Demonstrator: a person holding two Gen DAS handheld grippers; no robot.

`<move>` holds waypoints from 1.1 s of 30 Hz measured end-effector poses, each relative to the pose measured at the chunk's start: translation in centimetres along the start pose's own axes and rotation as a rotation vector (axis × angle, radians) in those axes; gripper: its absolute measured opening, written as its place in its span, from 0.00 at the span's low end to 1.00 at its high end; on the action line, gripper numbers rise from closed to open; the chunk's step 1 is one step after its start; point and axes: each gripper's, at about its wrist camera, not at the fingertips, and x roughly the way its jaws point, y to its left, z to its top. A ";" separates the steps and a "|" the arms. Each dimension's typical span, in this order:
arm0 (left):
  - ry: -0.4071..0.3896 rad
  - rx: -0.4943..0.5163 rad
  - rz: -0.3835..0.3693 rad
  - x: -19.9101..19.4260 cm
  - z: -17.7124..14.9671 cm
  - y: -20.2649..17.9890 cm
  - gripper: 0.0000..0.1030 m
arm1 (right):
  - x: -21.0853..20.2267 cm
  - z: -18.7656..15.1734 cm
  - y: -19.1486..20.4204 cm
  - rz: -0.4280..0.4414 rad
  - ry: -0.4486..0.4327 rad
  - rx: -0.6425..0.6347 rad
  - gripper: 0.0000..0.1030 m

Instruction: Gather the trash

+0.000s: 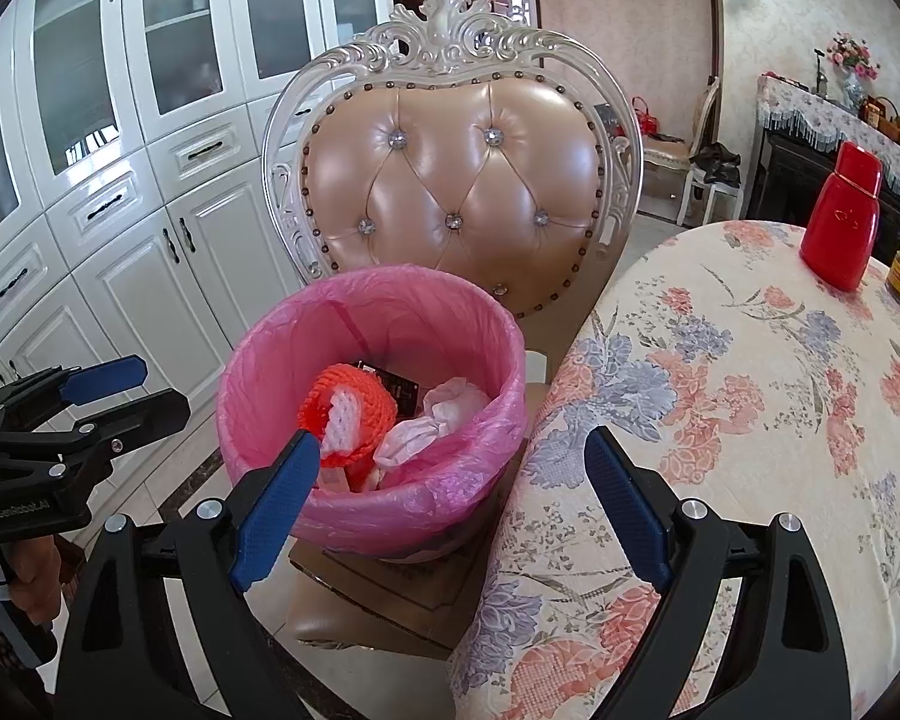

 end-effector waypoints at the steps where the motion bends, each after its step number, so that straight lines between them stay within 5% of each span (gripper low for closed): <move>1: -0.001 0.000 0.000 0.0 0.0 0.0 0.72 | 0.0 0.0 0.0 0.001 0.000 -0.001 0.82; 33: -0.005 -0.012 0.016 0.6 0.3 0.2 0.79 | 0.5 0.2 0.2 0.010 0.007 -0.010 0.82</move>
